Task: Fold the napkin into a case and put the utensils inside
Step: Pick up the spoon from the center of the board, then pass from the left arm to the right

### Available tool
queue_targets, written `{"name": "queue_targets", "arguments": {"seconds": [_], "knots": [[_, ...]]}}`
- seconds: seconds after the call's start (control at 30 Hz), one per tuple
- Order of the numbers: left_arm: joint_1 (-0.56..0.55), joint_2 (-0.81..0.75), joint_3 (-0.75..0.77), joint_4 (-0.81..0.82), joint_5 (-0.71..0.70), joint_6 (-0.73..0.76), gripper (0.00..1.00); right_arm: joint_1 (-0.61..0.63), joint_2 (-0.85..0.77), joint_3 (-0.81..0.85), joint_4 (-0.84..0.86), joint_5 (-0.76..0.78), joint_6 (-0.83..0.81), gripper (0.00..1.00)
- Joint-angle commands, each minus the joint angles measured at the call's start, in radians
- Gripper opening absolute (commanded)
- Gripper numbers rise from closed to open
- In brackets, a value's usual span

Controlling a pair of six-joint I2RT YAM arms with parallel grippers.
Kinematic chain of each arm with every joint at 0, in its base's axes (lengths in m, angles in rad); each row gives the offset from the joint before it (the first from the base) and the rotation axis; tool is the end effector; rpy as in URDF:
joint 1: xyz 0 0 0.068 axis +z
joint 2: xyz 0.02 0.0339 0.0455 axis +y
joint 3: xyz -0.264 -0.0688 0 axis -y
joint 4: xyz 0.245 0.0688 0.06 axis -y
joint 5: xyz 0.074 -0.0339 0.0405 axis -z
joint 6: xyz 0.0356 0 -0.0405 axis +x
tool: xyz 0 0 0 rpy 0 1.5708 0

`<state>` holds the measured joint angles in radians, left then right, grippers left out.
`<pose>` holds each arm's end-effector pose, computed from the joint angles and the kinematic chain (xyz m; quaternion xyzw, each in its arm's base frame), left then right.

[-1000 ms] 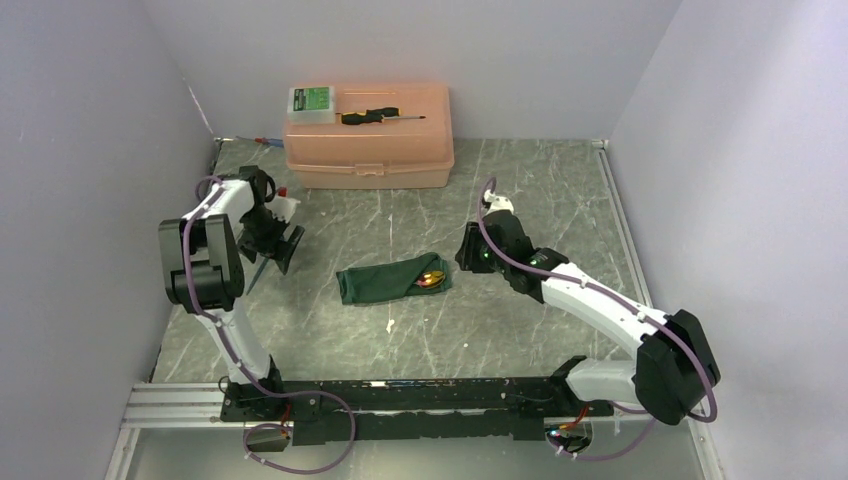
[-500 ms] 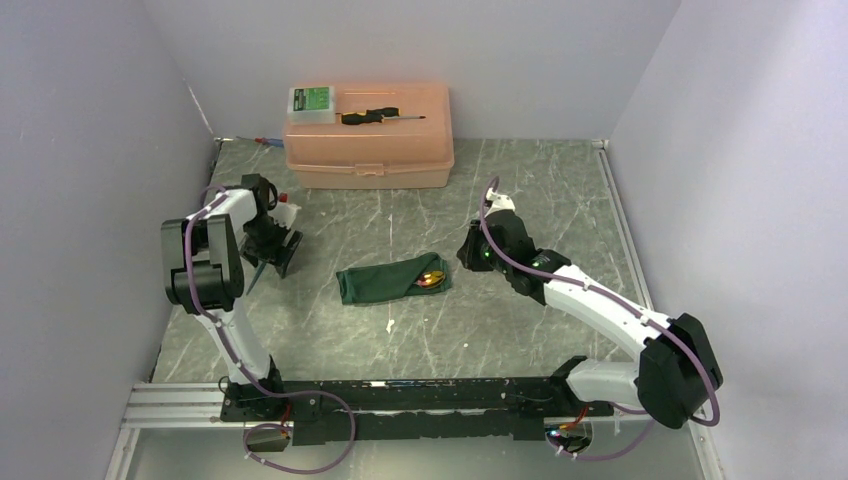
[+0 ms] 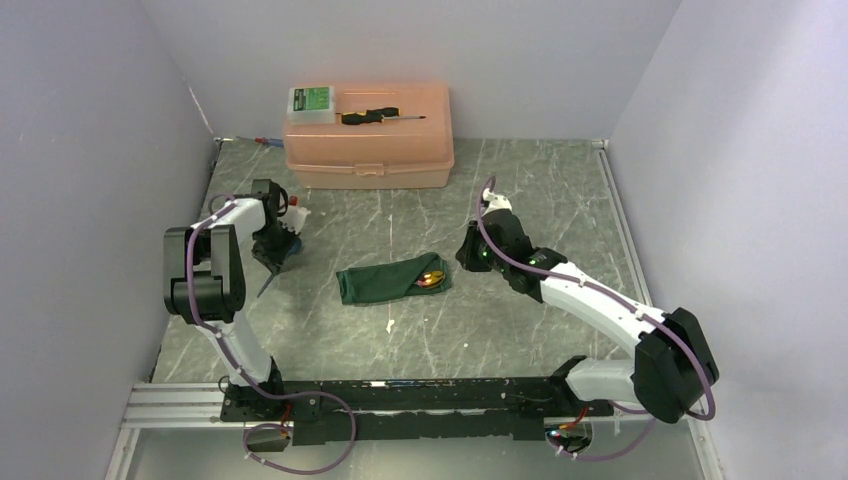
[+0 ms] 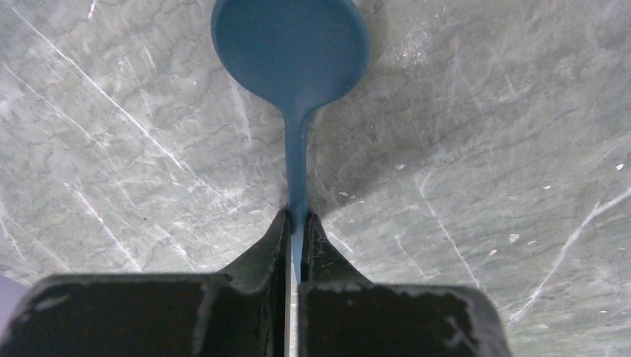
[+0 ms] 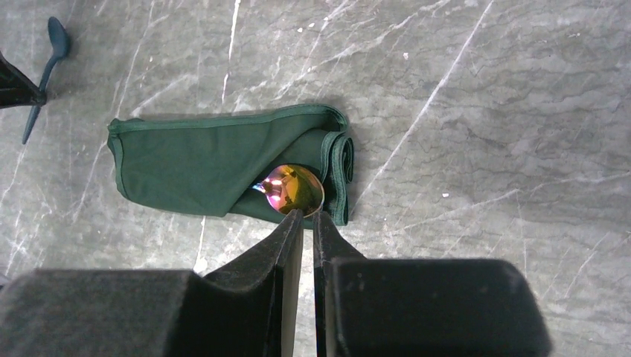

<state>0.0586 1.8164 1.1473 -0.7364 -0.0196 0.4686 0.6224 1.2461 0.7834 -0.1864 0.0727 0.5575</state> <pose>0.3310 0.0201 0.1566 0.2021 0.9758 0.0309 0.0772 0.2201 0.1547 0.2418 -0.0129 0.8951 0.2202 0.3874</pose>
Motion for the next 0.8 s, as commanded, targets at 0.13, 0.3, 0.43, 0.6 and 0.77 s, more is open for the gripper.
{"name": "queue_targets", "arguments": {"seconds": [0.13, 0.3, 0.43, 0.6, 0.77], "knots": [[-0.037, -0.027, -0.023, 0.031, 0.135, 0.028, 0.03, 0.001, 0.016, 0.076, 0.031, -0.039, 0.009, 0.15], [-0.134, -0.102, 0.106, -0.144, 0.268, 0.076, 0.03, -0.001, 0.096, 0.162, 0.081, -0.154, 0.014, 0.21], [-0.240, -0.187, 0.168, -0.218, 0.311, 0.090, 0.03, -0.002, 0.184, 0.258, 0.119, -0.270, 0.046, 0.41], [-0.353, -0.266, 0.146, -0.205, 0.300, 0.121, 0.03, -0.003, 0.304, 0.362, 0.153, -0.430, 0.121, 0.51], [-0.429, -0.306, 0.104, -0.174, 0.258, 0.124, 0.03, 0.001, 0.356, 0.389, 0.229, -0.469, 0.183, 0.54]]}}
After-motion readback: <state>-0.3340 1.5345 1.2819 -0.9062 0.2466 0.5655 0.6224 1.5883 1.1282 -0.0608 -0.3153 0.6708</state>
